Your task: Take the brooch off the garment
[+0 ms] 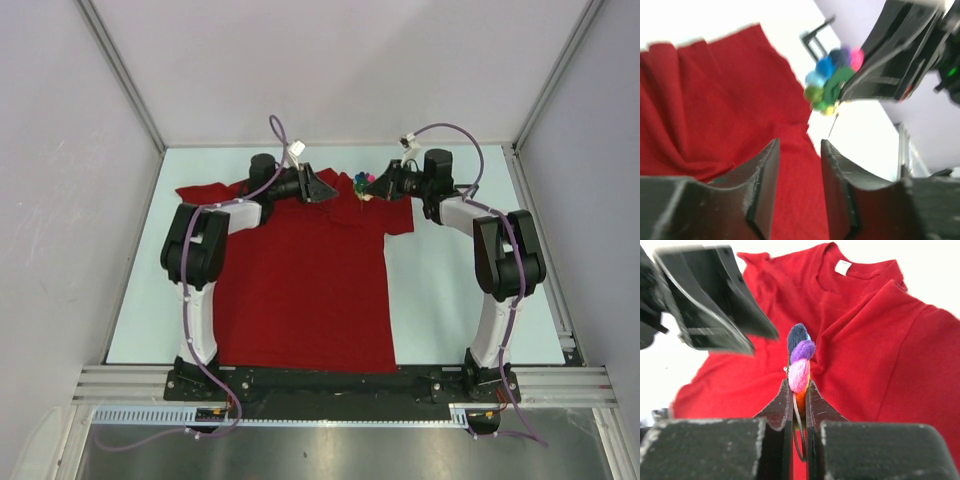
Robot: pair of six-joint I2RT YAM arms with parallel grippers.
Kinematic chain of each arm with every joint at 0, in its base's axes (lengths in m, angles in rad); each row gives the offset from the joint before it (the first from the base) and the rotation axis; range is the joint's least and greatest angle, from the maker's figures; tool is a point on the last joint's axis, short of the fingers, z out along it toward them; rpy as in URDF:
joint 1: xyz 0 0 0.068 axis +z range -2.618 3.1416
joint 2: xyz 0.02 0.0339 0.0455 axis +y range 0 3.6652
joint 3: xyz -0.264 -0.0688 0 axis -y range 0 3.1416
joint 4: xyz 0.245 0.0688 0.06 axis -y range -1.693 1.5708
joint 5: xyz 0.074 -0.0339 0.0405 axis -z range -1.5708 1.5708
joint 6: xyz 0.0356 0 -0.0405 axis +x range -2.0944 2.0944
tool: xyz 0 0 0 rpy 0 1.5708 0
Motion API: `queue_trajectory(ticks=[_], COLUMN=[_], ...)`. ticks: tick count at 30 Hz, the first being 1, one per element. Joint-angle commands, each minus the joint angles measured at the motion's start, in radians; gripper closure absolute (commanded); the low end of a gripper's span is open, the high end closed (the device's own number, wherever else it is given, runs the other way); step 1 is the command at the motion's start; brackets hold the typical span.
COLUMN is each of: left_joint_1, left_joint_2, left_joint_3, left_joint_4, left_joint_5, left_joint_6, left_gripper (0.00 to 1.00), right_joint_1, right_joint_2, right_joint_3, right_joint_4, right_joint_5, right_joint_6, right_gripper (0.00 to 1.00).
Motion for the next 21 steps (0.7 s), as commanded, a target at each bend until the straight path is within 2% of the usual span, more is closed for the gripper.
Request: queue_trajectory(ticks=[1,5,8,10,14,21], left_joint_1=[-0.081,-0.092,-0.102,-0.11,-0.11,-0.144], left_joint_2=[-0.015,0.022,0.052,0.074,0.092,0.114], left_joint_3=[0.072,0.105,0.095,0.109,0.151,0.172], left_joint_4=[-0.168,-0.154,-0.037,-0.024,-0.129,-0.068], left_joint_5=[-0.038,-0.026,0.015,0.029,0.026,0.072], left_joint_6=[0.195,0.123,0.026,-0.015,0.029,-0.011], left_gripper=[0.62,0.64,0.62,0.62,0.64,0.62], right_joint_1=[-0.013,-0.021,-0.022,-0.029,-0.045,-0.053], right_joint_2=[0.022,0.028,0.034,0.036,0.027,0.033], right_joint_3=[-0.017,-0.045,-0.054,-0.069,-0.1,-0.106], right_joint_4=[0.221,0.32,0.352,0.389,0.454,0.474], right_joint_5=[-0.124,-0.096,-0.072,-0.063,-0.053,-0.058], right_joint_6=[0.202,0.274,0.306,0.334,0.374,0.386], right_gripper=[1.0,1.0,1.0,1.0,1.0,1.0])
